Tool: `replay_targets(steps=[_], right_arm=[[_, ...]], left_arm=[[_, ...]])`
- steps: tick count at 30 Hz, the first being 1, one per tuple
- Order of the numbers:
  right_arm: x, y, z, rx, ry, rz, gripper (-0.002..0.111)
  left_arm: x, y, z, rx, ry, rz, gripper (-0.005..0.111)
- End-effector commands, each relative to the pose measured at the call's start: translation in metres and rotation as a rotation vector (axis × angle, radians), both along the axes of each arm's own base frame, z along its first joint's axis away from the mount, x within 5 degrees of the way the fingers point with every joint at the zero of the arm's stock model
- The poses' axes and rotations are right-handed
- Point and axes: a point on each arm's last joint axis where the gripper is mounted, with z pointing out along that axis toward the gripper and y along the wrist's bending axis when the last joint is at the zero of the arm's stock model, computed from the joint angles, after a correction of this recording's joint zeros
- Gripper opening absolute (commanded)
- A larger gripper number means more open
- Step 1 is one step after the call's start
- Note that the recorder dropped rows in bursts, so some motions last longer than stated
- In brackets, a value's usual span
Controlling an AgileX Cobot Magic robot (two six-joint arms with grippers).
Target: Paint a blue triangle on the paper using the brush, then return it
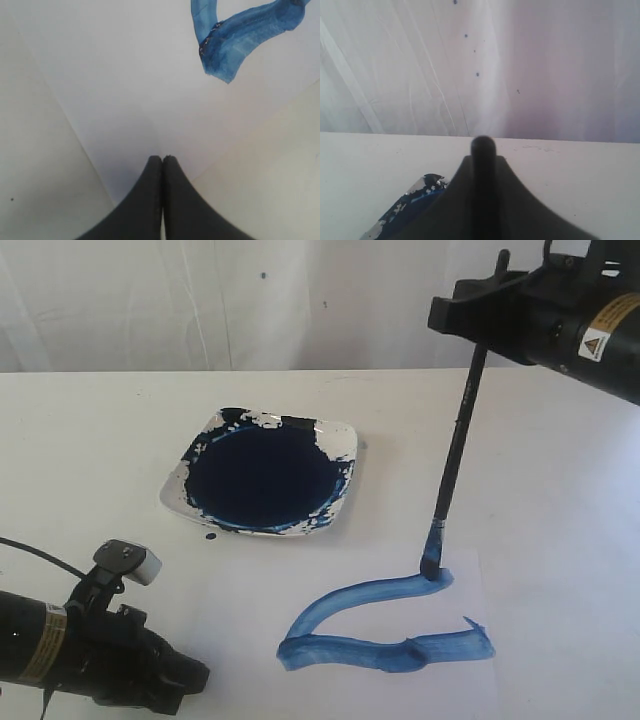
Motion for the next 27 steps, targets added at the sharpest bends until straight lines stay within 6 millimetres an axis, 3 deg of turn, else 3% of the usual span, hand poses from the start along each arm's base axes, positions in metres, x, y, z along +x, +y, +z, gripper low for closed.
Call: replay_targets(steps=[1, 13, 20, 27], right_arm=[[0.008, -0.007, -0.004, 0.004, 0.013, -0.042, 0.0], [0.006, -0.022, -0.001, -0.005, 0.063, -0.108, 0.0], [-0.012, -0.033, 0.016, -0.016, 0.08, -0.145, 0.0], [-0.021, -0.04, 0.016, -0.056, 0.138, -0.178, 0.0]], left_arm=[[-0.002, 0.001, -0.002, 0.034, -0.006, -0.014, 0.0], [-0.002, 0.001, -0.002, 0.034, -0.006, -0.014, 0.0], [-0.002, 0.001, -0.002, 0.034, -0.006, -0.014, 0.0], [-0.002, 0.001, -0.002, 0.034, -0.006, -0.014, 0.0]])
